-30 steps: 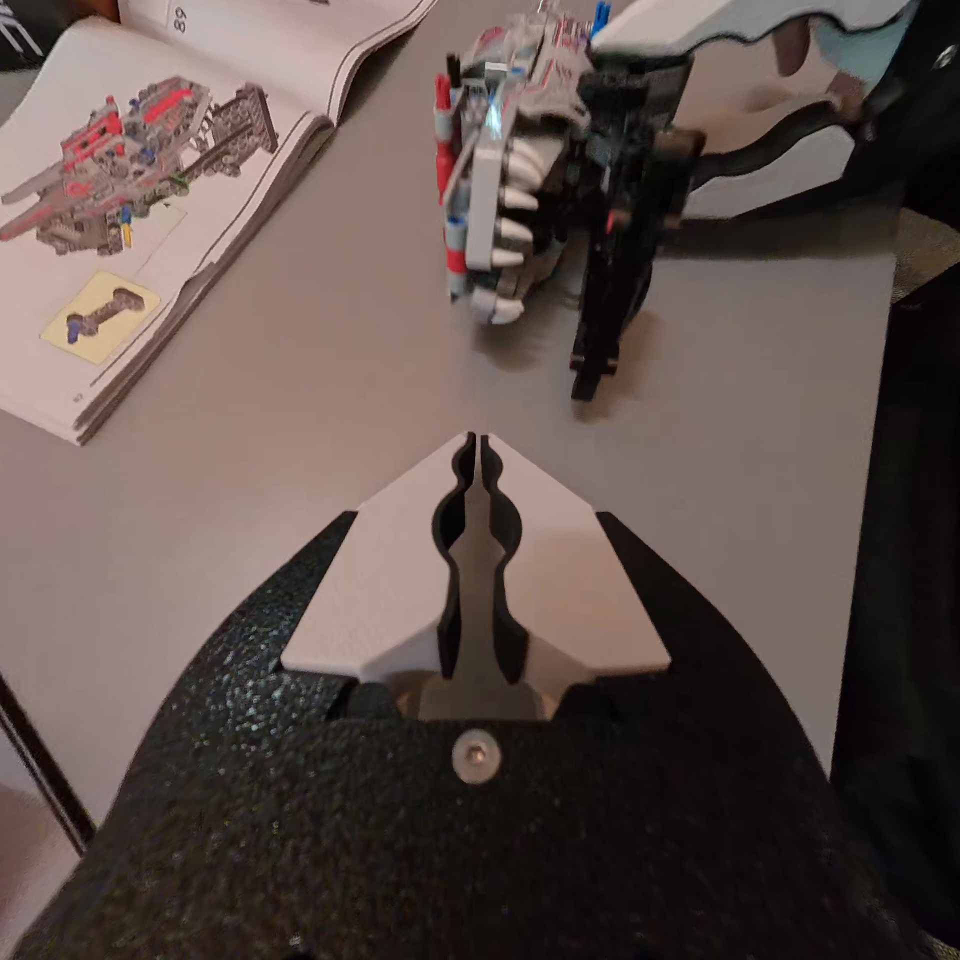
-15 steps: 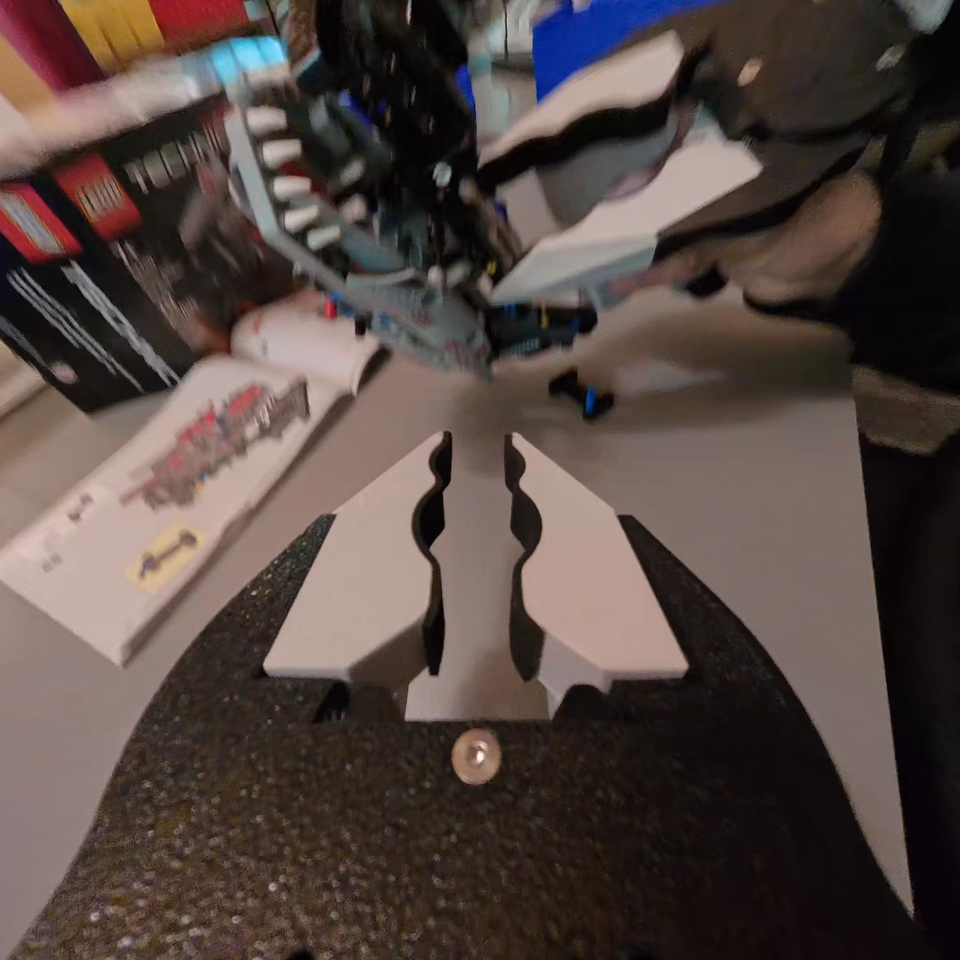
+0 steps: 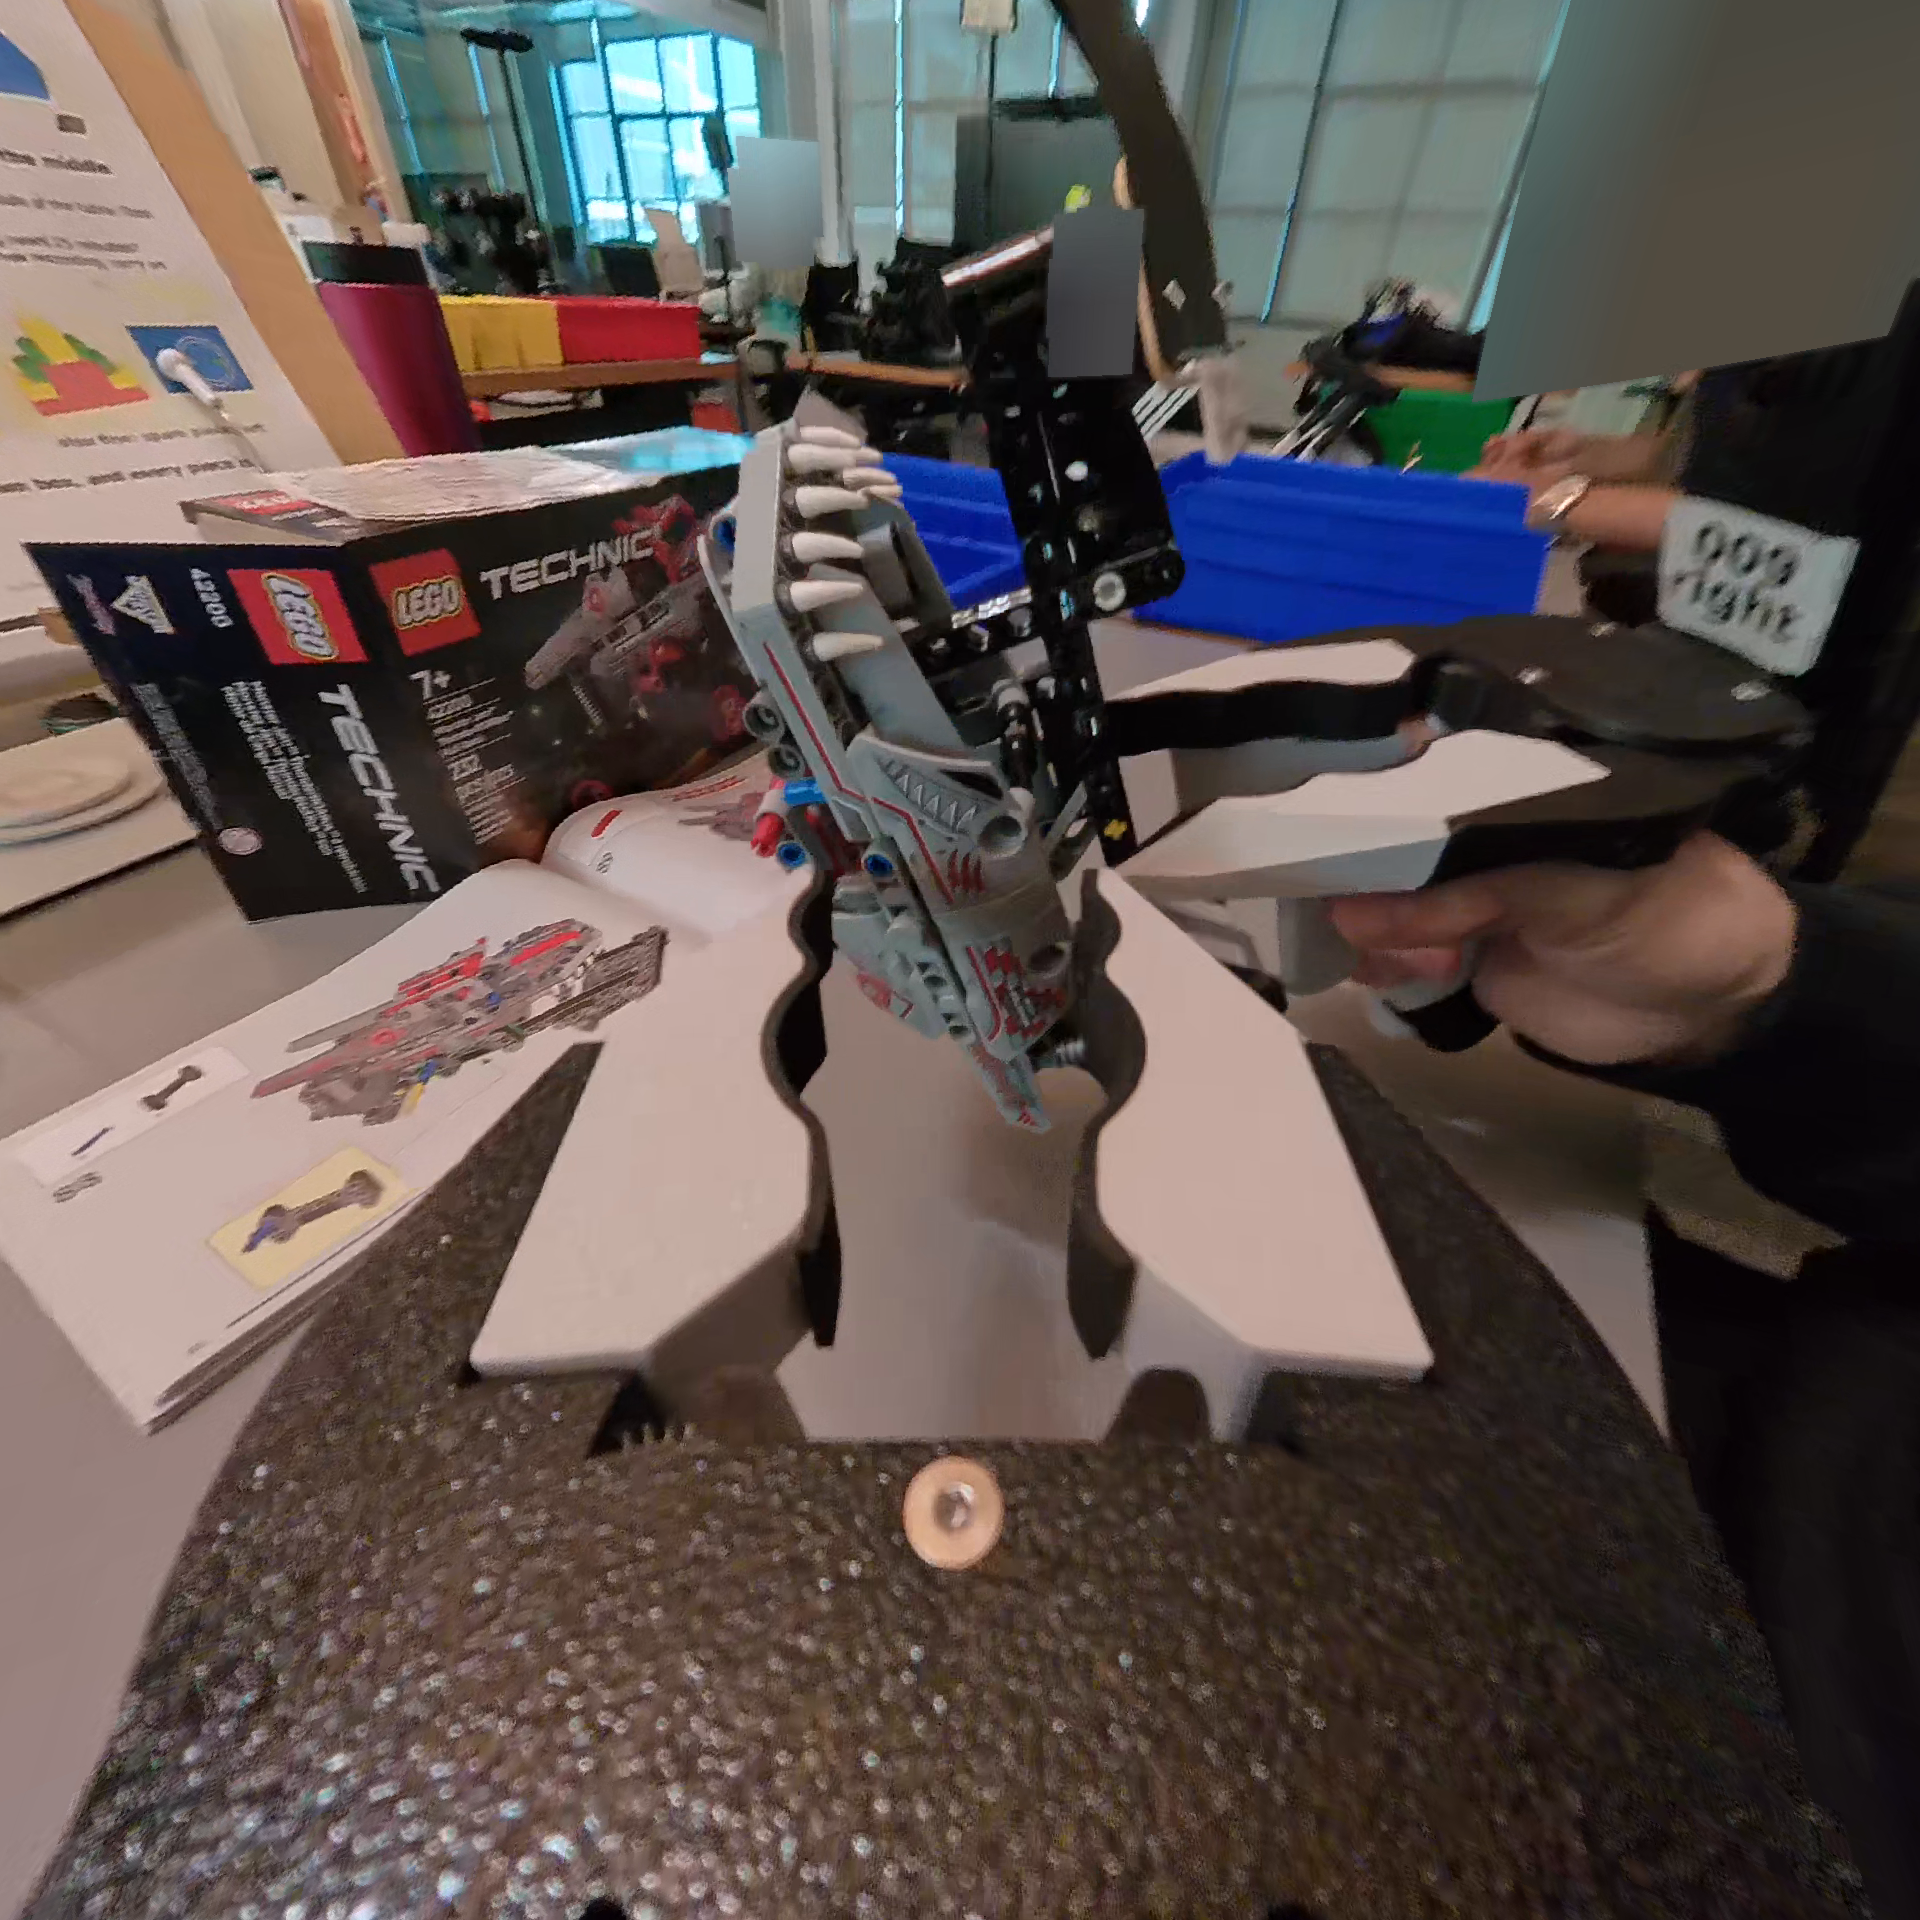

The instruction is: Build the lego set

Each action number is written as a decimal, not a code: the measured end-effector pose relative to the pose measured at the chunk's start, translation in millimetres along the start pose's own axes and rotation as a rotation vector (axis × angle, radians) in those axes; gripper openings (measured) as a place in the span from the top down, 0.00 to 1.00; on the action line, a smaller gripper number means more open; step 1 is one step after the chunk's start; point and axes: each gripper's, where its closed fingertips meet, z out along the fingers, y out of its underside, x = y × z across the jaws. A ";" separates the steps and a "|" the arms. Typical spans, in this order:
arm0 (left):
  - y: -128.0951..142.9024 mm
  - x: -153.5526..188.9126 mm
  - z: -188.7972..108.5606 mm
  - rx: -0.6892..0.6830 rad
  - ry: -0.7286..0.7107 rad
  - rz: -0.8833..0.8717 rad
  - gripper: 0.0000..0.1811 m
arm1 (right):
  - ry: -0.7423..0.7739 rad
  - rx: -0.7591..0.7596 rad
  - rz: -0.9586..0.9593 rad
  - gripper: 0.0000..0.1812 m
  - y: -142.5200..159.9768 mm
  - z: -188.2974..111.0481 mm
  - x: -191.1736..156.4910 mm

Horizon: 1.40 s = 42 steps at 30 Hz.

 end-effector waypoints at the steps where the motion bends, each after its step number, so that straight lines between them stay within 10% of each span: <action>1: -3.3 0.6 -1.4 0.021 0.012 -0.020 0.74 | -0.008 0.009 0.002 0.72 -1.1 -0.2 -2.4; 18: 5.6 3.8 -6.6 -0.102 -0.026 0.193 0.81 | -0.128 0.086 0.044 0.71 11.3 4.1 -25.8; 23: 13.9 8.6 1.2 -0.165 0.004 0.186 0.81 | -0.175 -0.008 0.095 0.57 24.3 11.1 -23.1; 34: 22.2 13.5 4.2 -0.252 0.110 0.254 0.82 | -0.188 0.048 0.388 0.63 19.6 9.4 -8.0; 42: 24.2 13.9 -10.1 -0.309 0.058 0.324 0.81 | -0.118 0.101 0.231 0.63 7.6 6.4 -11.6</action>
